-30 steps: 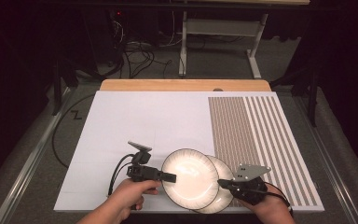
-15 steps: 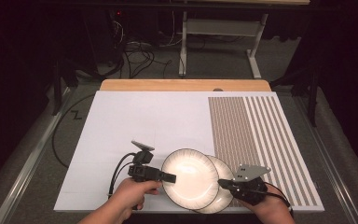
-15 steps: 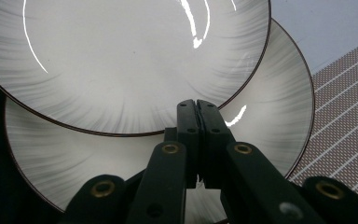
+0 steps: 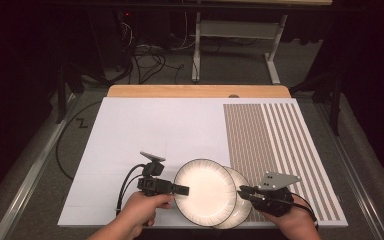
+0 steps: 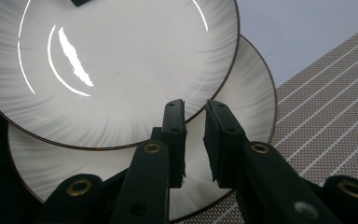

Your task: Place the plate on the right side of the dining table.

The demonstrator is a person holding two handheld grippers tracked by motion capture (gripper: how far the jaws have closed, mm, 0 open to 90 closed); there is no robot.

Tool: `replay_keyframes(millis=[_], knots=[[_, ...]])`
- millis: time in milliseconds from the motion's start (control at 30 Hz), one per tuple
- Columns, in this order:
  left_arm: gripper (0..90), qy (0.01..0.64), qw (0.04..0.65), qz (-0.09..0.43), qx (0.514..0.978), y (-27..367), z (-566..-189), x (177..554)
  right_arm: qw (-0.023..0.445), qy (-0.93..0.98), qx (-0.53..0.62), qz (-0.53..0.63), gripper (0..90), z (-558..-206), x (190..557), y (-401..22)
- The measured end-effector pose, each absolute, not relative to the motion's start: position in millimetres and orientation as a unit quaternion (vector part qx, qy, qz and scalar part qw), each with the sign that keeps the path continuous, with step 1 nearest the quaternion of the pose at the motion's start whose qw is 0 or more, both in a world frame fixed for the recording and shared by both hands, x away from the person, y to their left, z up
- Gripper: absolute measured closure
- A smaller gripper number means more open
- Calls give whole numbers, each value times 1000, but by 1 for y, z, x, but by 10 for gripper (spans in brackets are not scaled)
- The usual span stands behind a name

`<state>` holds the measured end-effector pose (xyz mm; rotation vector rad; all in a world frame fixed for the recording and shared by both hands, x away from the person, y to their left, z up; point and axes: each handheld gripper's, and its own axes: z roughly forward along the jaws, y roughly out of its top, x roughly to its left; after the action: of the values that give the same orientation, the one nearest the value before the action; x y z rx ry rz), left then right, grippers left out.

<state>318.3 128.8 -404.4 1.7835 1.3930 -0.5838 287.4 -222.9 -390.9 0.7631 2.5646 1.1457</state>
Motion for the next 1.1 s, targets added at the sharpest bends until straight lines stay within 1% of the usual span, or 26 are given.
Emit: replay_keyframes(millis=[100, 133, 167, 267, 733, 833, 867, 1033, 1100], knots=[[755, 550, 396, -226, 699, 130, -404, 318, 118, 867, 276, 397, 750, -390, 291, -229], [755, 551, 398, -225, 698, 131, -404, 317, 118, 867, 276, 397, 750, -390, 291, -229], [761, 550, 401, -224, 697, 131, -403, 318, 121, 862, 283, 402, 721, -389, 292, -233], [766, 550, 407, -220, 696, 133, -402, 318, 125, 857, 289, 408, 706, -388, 294, -236], [783, 528, 437, -201, 700, 139, -398, 320, 154, 825, 340, 424, 562, -386, 302, -258], [785, 522, 443, -192, 703, 140, -397, 321, 165, 815, 352, 429, 519, -385, 303, -264], [785, 520, 444, -189, 704, 140, -396, 322, 165, 815, 352, 429, 519, -385, 303, -264], [787, 506, 460, -166, 710, 143, -395, 323, 183, 801, 364, 438, 436, -384, 304, -274], [787, 501, 468, -158, 710, 144, -395, 323, 186, 800, 365, 439, 423, -383, 305, -275]])
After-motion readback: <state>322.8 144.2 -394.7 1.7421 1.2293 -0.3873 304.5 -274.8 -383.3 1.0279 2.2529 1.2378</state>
